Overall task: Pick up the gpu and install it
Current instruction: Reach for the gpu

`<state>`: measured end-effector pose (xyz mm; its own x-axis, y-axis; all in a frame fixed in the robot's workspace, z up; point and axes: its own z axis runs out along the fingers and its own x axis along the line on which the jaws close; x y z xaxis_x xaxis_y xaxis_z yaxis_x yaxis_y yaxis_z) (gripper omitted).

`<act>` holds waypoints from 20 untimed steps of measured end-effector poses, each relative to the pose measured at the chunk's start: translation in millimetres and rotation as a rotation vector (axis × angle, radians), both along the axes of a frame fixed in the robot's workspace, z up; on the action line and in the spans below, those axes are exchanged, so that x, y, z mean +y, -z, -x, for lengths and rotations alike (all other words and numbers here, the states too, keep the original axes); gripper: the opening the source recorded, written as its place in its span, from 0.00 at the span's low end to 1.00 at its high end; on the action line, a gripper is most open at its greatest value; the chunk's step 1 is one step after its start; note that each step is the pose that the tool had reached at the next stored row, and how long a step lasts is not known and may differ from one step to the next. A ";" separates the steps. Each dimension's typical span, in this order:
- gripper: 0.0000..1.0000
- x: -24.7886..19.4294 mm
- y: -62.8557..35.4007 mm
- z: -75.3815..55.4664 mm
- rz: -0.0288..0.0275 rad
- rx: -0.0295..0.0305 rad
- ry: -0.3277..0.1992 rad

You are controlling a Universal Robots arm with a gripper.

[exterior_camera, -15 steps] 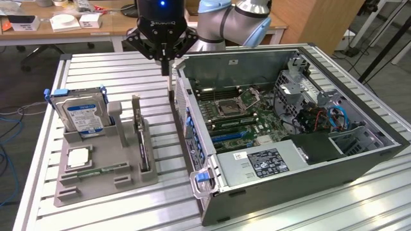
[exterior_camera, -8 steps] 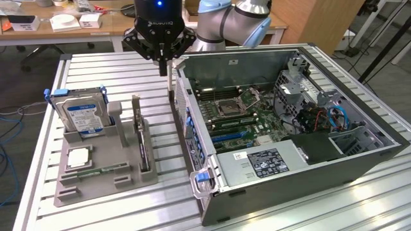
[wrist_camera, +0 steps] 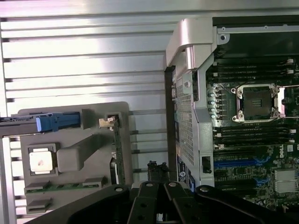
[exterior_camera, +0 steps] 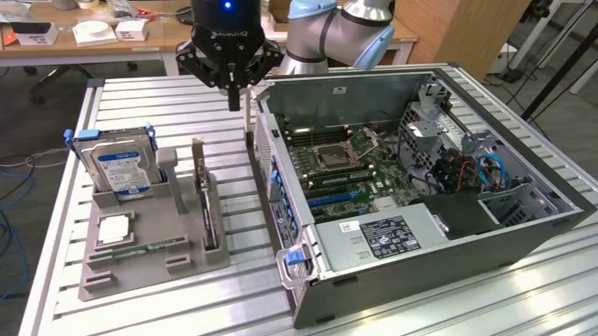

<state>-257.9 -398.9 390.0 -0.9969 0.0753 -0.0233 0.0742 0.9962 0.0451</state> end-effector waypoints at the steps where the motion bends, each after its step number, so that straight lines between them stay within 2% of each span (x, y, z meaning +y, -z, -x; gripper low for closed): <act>1: 0.11 0.0 0.1 0.6 -0.0001 -0.0001 0.000; 20: 0.11 -4.7 0.1 13.8 0.0000 0.0000 0.000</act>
<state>-271.7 -403.6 390.0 -0.9969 0.0753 -0.0233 0.0742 0.9962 0.0450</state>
